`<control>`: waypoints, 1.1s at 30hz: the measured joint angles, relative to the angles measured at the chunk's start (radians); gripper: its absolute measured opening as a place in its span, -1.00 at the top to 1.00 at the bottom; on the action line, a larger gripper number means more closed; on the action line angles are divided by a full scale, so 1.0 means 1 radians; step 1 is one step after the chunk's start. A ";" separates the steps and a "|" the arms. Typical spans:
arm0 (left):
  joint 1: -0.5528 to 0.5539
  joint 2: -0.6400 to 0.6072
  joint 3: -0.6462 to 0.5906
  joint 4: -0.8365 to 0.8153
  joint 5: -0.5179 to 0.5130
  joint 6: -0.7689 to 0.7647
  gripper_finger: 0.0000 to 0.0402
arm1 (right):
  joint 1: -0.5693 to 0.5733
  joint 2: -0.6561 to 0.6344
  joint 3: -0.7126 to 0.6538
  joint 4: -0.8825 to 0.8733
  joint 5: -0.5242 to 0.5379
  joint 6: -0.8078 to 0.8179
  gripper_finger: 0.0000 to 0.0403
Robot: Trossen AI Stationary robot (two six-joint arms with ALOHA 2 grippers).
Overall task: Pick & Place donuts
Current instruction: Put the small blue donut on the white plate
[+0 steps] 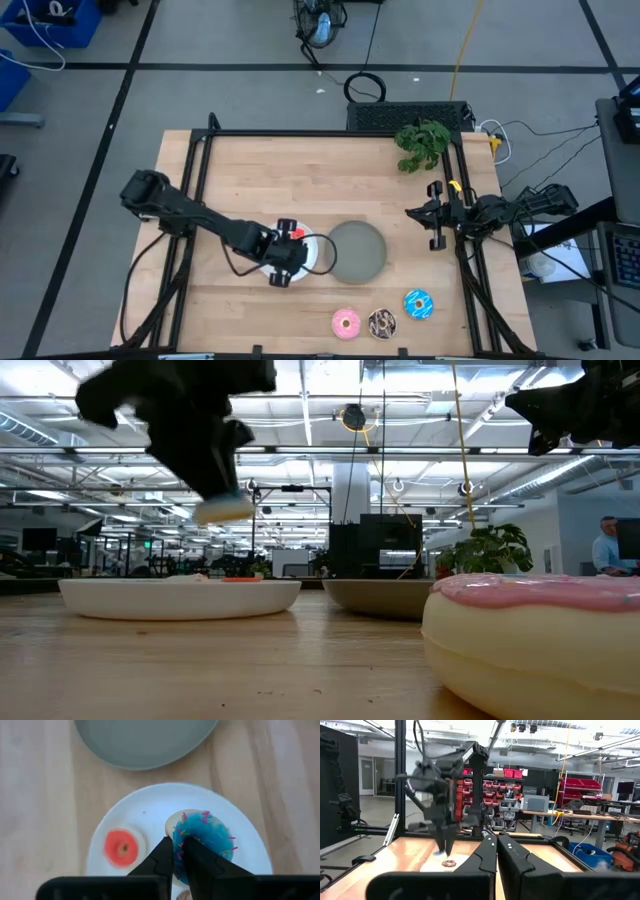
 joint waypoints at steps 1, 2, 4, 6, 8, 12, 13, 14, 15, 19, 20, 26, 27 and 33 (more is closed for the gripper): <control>0.006 0.005 -0.018 0.015 0.009 0.000 0.81 | 0.000 0.000 0.000 0.001 0.001 -0.002 0.98; 0.011 0.012 -0.030 0.029 0.018 -0.001 0.82 | 0.000 0.000 0.000 0.001 0.001 -0.006 0.98; 0.022 0.026 -0.055 0.060 0.043 -0.001 0.83 | 0.000 0.000 0.000 0.001 0.001 -0.007 0.98; 0.028 0.030 -0.080 0.093 0.059 -0.001 0.83 | 0.000 0.000 0.000 0.001 0.005 -0.006 0.98; 0.036 0.040 -0.093 0.143 0.063 -0.001 0.82 | 0.000 0.000 0.000 0.001 0.009 -0.005 0.98; 0.038 0.053 -0.111 0.178 0.081 -0.001 0.80 | 0.000 0.006 0.000 -0.001 0.022 -0.004 0.98; 0.041 0.061 -0.109 0.195 0.085 -0.001 0.80 | 0.000 0.007 0.000 0.000 0.022 -0.004 0.98; 0.041 0.065 -0.109 0.192 0.087 -0.001 0.80 | 0.000 0.009 0.000 0.003 0.022 -0.004 0.98; 0.041 0.066 -0.110 0.183 0.089 -0.001 0.79 | 0.000 0.012 0.000 0.003 0.023 -0.004 0.98; 0.043 0.079 -0.109 0.183 0.088 0.000 0.78 | 0.000 0.015 0.000 0.003 0.023 -0.004 0.98; 0.043 0.079 -0.109 0.182 0.088 0.000 0.76 | 0.000 0.017 0.000 0.003 0.023 -0.004 0.98; 0.042 0.076 -0.109 0.153 0.087 -0.015 0.40 | 0.000 0.021 0.000 0.010 0.022 -0.004 0.98; 0.042 0.076 -0.109 0.154 0.086 -0.021 0.33 | 0.000 0.020 0.000 0.010 0.023 -0.004 0.98; 0.042 0.076 -0.104 0.155 0.055 -0.062 0.02 | 0.000 0.020 0.000 0.010 0.022 -0.004 0.98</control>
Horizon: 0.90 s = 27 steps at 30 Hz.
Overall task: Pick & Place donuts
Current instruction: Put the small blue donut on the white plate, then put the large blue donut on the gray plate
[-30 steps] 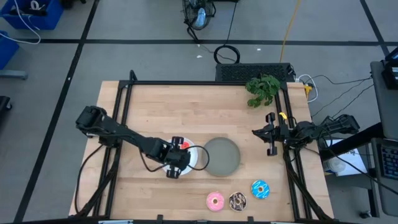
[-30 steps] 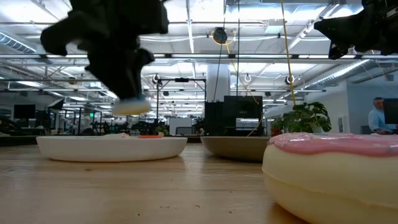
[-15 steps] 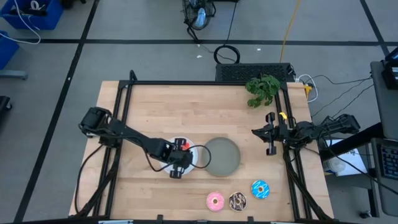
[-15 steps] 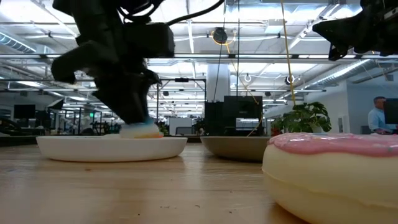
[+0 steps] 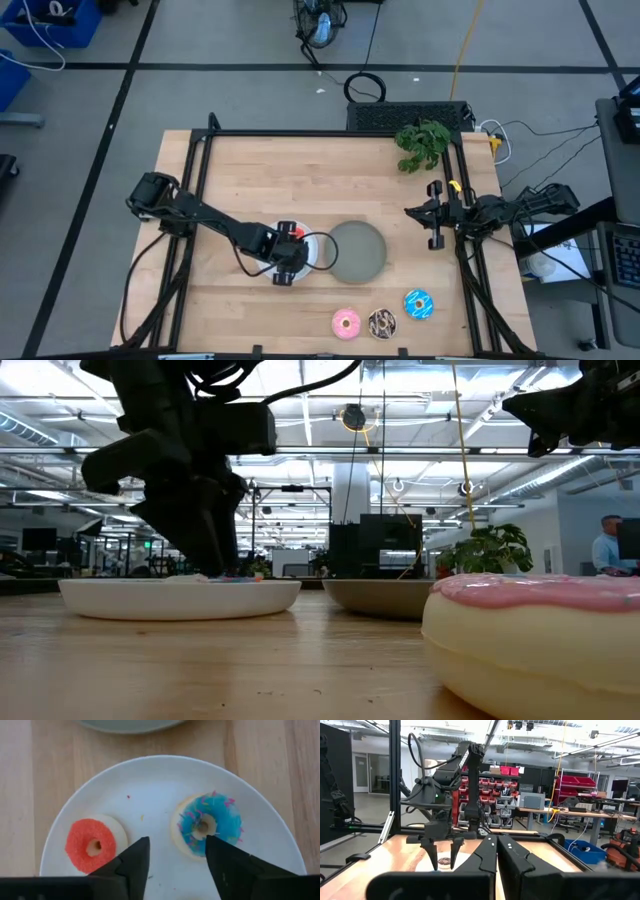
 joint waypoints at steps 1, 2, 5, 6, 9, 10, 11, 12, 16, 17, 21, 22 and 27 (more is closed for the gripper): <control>0.000 0.000 0.002 0.002 -0.001 -0.002 -0.01 | 0.000 0.000 0.000 0.000 0.000 0.000 0.98; 0.000 0.000 0.002 0.006 -0.003 -0.002 -0.03 | 0.000 0.000 0.000 0.000 0.000 0.000 0.98; 0.001 0.000 0.002 0.002 -0.004 0.022 -0.05 | 0.000 0.000 0.000 0.000 0.000 0.000 0.98; 0.001 -0.003 0.002 0.002 -0.004 0.028 -0.05 | 0.000 0.000 0.000 0.000 0.000 0.000 0.98; -0.011 -0.032 0.007 0.018 -0.016 0.029 -0.05 | 0.000 0.000 0.000 0.000 0.000 0.000 0.98; -0.019 -0.042 0.022 0.020 -0.017 0.035 -0.05 | 0.000 0.000 0.000 0.000 0.000 0.000 0.98; -0.027 -0.051 0.040 0.016 -0.017 0.047 -0.05 | 0.000 0.000 0.000 0.000 0.000 0.000 0.98; -0.039 -0.060 0.066 -0.006 -0.024 0.063 -0.05 | 0.000 0.000 0.000 0.000 0.000 0.000 0.98; -0.103 -0.102 0.215 -0.156 -0.136 0.124 -0.05 | 0.000 0.000 0.000 0.000 0.000 0.000 0.98; -0.123 -0.114 0.252 -0.191 -0.190 0.125 -0.05 | 0.000 0.000 0.000 0.000 -0.001 0.000 0.98; -0.187 -0.155 0.360 -0.337 -0.377 0.064 -0.02 | 0.000 0.000 0.000 -0.001 -0.001 0.000 0.98; -0.200 -0.167 0.382 -0.390 -0.411 0.043 0.01 | 0.000 0.000 0.000 -0.001 -0.001 0.000 0.98; -0.257 -0.271 0.405 -0.583 -0.613 -0.079 0.37 | 0.000 0.001 0.000 -0.001 -0.001 0.000 0.98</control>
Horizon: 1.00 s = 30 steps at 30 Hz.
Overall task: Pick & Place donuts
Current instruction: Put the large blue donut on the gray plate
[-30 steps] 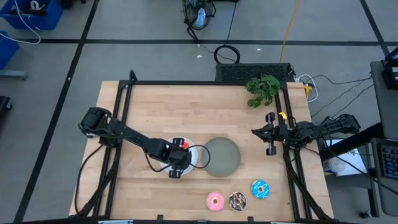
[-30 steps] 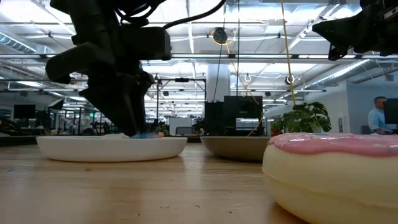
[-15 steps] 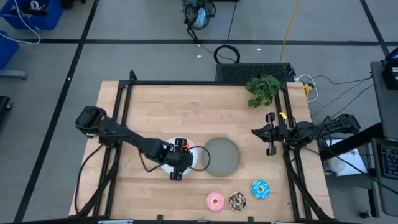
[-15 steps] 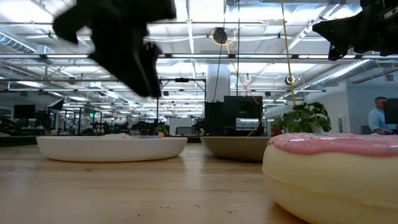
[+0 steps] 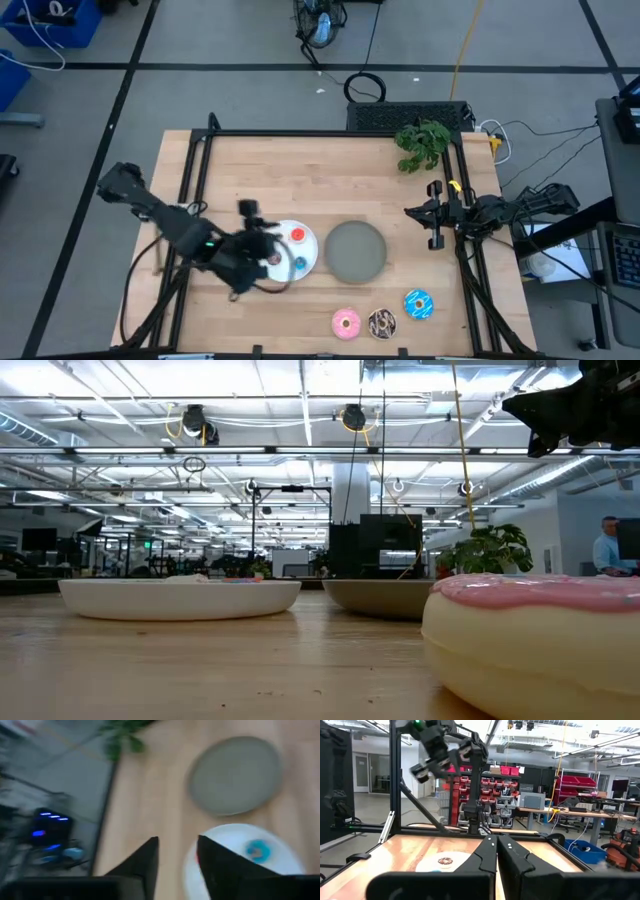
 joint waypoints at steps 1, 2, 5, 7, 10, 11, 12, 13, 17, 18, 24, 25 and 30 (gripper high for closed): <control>-0.011 -0.030 -0.015 -0.025 -0.042 -0.023 0.46 | 0.000 0.000 0.000 0.000 0.000 0.000 0.98; -0.015 -0.064 -0.036 -0.037 -0.079 -0.042 0.55 | 0.000 0.000 0.000 0.000 0.000 0.000 0.98; 0.010 -0.190 -0.143 -0.028 -0.132 -0.105 0.83 | 0.000 0.000 0.000 0.000 0.000 0.000 0.98; 0.048 -0.280 -0.245 0.033 -0.101 -0.132 0.95 | 0.000 0.000 0.000 0.000 0.000 0.000 0.98; 0.103 -0.427 -0.447 0.308 0.039 -0.049 0.96 | 0.000 0.000 0.000 0.000 0.000 -0.001 0.98; 0.120 -0.474 -0.518 0.440 0.103 0.014 0.98 | 0.000 0.000 0.000 0.000 0.000 -0.001 0.98; 0.137 -0.514 -0.583 0.575 0.163 0.080 0.98 | 0.000 0.000 0.000 0.000 0.000 -0.002 0.98; 0.155 -0.547 -0.643 0.694 0.209 0.144 0.98 | 0.000 0.000 0.000 0.000 0.001 -0.002 0.98; 0.180 -0.670 -0.853 1.051 0.229 0.357 0.98 | 0.000 0.000 0.000 0.000 0.002 -0.004 0.98; 0.179 -0.699 -0.898 1.117 0.221 0.396 0.98 | 0.000 0.000 0.000 0.000 0.003 -0.004 0.98; 0.186 -0.913 -1.101 1.190 0.196 0.404 0.99 | 0.000 0.000 0.000 0.000 0.004 -0.025 0.98; 0.185 -0.946 -1.136 1.196 0.197 0.393 0.99 | 0.000 0.000 0.000 0.000 0.004 -0.028 0.98; 0.184 -1.029 -1.308 1.356 0.198 0.355 0.99 | 0.000 0.000 0.000 0.000 0.005 -0.020 0.98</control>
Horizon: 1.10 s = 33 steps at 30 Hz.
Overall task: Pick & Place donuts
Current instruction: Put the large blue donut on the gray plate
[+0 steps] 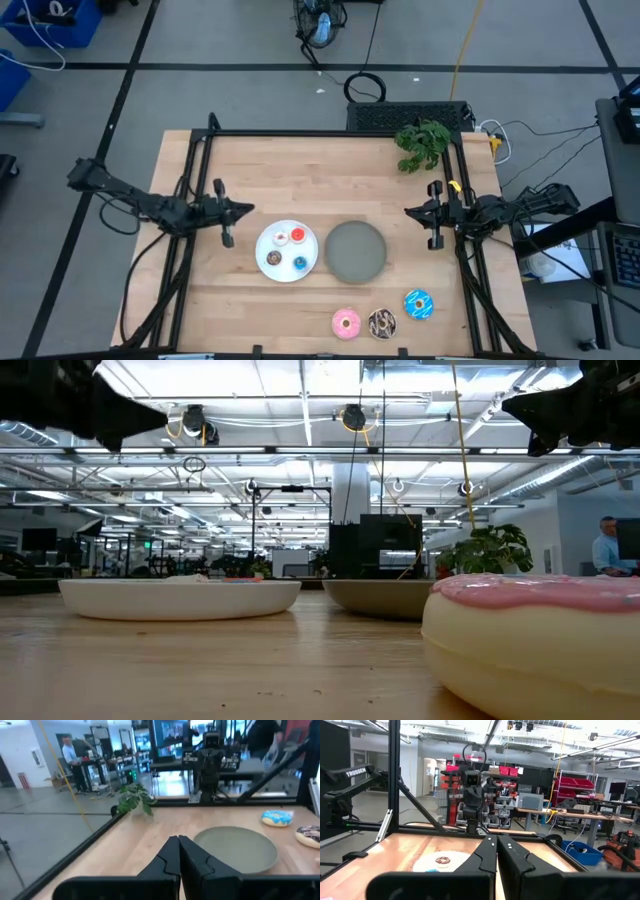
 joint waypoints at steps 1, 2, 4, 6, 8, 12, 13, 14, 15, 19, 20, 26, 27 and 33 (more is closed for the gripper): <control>-0.004 0.000 -0.035 0.058 0.000 0.017 0.99 | 0.000 0.000 0.000 0.000 0.000 0.000 0.98; -0.009 0.001 -0.067 0.118 0.000 0.043 0.99 | 0.000 0.000 0.000 0.000 0.000 0.000 0.98; -0.018 0.002 -0.122 0.221 0.000 0.096 0.99 | 0.000 0.000 0.000 -0.001 0.000 0.014 0.98; -0.026 0.001 -0.154 0.275 -0.001 0.137 0.98 | 0.000 0.000 0.000 -0.013 0.000 0.032 0.98; -0.032 0.001 -0.150 0.260 -0.002 0.152 0.99 | 0.000 0.000 0.000 -0.015 0.001 0.024 0.98; -0.040 0.003 -0.146 0.258 -0.001 0.176 0.96 | 0.000 0.000 0.000 -0.010 0.031 -0.025 0.98; -0.040 0.003 -0.146 0.254 -0.002 0.190 0.94 | 0.000 0.002 0.000 -0.009 0.043 -0.026 0.98; -0.040 0.003 -0.146 0.250 -0.002 0.201 0.92 | 0.000 0.003 0.000 -0.007 0.048 -0.026 0.98; -0.040 0.003 -0.146 0.244 -0.002 0.208 0.89 | 0.000 0.004 0.000 -0.005 0.049 -0.030 0.98; -0.040 0.003 -0.146 0.241 -0.001 0.224 0.85 | 0.001 0.023 0.026 0.003 0.052 -0.016 0.99; -0.040 0.003 -0.146 0.248 -0.001 0.224 0.85 | 0.002 0.042 0.041 0.001 0.059 -0.006 0.99; -0.040 0.003 -0.146 0.323 -0.001 0.277 0.94 | 0.100 0.311 0.265 -0.106 0.144 0.054 1.00; -0.040 0.003 -0.146 0.326 -0.001 0.276 0.96 | 0.132 0.374 0.329 -0.178 0.182 0.067 1.00; -0.040 0.003 -0.146 0.313 -0.001 0.274 0.91 | 0.325 0.755 0.764 -0.725 0.410 0.345 1.00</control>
